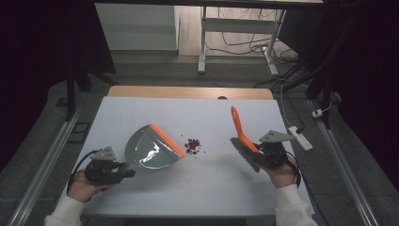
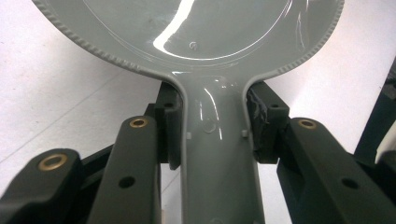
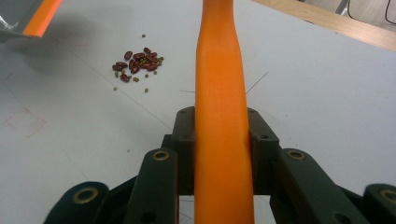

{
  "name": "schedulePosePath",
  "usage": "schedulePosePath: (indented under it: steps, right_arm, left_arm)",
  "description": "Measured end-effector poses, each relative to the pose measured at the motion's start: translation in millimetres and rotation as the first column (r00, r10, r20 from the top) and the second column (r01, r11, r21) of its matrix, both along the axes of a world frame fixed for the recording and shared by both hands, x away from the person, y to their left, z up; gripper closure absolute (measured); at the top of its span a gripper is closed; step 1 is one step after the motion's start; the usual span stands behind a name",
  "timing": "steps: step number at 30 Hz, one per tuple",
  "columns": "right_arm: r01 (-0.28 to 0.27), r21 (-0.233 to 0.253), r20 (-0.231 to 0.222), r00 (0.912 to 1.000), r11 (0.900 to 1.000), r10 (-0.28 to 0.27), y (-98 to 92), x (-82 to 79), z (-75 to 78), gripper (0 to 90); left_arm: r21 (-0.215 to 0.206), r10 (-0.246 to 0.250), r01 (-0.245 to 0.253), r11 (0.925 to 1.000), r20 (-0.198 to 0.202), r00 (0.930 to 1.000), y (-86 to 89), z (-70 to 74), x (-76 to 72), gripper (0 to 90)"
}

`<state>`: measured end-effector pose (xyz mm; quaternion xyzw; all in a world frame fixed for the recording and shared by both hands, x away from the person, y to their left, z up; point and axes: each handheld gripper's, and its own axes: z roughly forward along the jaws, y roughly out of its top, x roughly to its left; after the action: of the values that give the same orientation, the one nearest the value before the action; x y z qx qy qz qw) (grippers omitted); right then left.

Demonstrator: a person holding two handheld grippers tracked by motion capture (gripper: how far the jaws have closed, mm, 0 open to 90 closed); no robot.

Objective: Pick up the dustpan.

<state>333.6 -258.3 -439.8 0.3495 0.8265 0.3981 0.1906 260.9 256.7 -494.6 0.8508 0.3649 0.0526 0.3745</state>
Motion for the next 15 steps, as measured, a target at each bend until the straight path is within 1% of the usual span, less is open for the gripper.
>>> schedulePosePath:
  steps: [6,8,10,15]
  right_arm:
    - [0.002,-0.004,-0.003,1.0000,1.000,-0.002,-0.5,0.6,-0.9,69.7]
    - [0.000,-0.005,-0.004,1.0000,1.000,0.000,-0.4,1.0,-1.4,69.7]
    - [0.000,-0.007,-0.004,1.0000,1.000,0.000,0.1,1.0,-1.8,69.7]
    - [-0.002,-0.006,-0.002,1.0000,1.000,0.002,1.7,1.1,-1.6,69.7]
  left_arm:
    - [0.011,-0.044,0.044,0.9990,-0.016,0.9989,-1.0,-0.8,-1.5,61.7]
    - [0.014,-0.056,0.056,0.9983,-0.029,0.9980,-2.3,-1.3,-2.1,61.7]
    - [0.026,-0.069,0.070,0.9972,-0.044,0.9967,-3.4,-1.9,-2.4,61.7]
    - [0.042,-0.093,0.096,0.9945,-0.065,0.9935,-6.9,-4.6,-2.8,61.7]
